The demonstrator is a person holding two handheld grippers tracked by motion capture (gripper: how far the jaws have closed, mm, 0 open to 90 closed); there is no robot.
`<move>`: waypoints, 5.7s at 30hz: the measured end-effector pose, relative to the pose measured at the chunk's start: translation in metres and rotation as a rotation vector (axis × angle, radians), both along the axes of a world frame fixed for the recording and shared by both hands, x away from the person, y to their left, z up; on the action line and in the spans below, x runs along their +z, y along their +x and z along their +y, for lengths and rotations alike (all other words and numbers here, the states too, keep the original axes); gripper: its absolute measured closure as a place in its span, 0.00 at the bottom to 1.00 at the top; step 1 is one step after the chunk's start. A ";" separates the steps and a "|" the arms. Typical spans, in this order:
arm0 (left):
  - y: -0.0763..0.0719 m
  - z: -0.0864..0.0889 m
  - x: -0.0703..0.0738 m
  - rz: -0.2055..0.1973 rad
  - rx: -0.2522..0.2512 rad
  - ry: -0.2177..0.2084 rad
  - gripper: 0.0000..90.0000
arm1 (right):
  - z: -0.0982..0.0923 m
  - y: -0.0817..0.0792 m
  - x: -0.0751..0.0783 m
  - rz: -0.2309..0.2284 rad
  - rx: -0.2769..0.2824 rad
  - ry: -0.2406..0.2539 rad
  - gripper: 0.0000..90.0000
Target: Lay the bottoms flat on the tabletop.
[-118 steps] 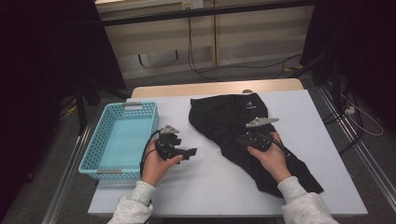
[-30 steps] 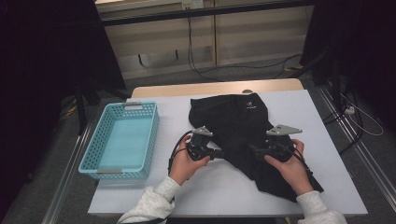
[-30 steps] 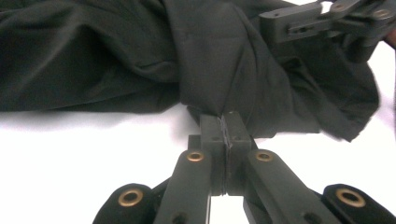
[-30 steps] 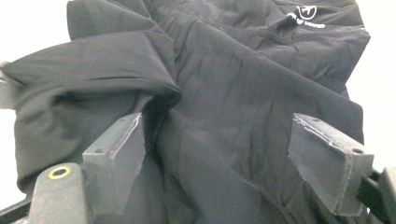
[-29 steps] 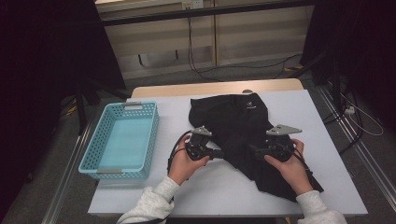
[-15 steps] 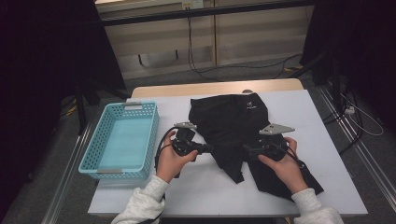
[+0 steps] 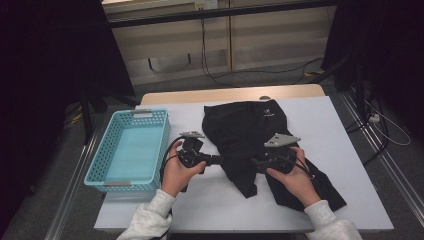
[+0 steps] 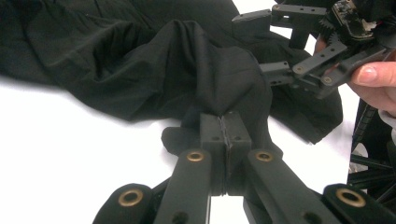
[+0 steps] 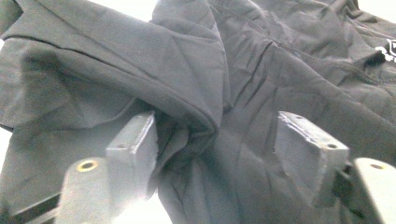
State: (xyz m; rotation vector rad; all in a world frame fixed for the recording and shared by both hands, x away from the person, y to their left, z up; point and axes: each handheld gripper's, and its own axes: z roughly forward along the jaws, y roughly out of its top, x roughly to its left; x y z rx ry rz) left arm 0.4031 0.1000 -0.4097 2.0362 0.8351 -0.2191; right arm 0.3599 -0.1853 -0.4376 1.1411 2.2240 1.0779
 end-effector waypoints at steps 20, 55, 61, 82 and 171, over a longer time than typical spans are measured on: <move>-0.012 0.040 -0.003 0.035 0.082 0.042 0.99 | 0.051 0.015 0.000 0.020 0.216 -0.023 0.94; 0.017 0.016 -0.023 -0.108 0.179 0.083 0.35 | -0.010 -0.002 -0.010 0.103 0.128 -0.097 0.95; 0.019 0.011 -0.027 -0.102 0.167 0.088 0.34 | -0.020 -0.005 0.000 0.047 0.070 -0.021 0.61; 0.021 0.004 -0.026 -0.133 0.146 0.140 0.27 | -0.103 0.044 0.002 0.043 -0.323 -0.010 0.51; 0.025 -0.015 -0.014 -0.161 0.097 0.107 0.27 | -0.158 -0.074 -0.015 0.191 -0.373 0.029 0.77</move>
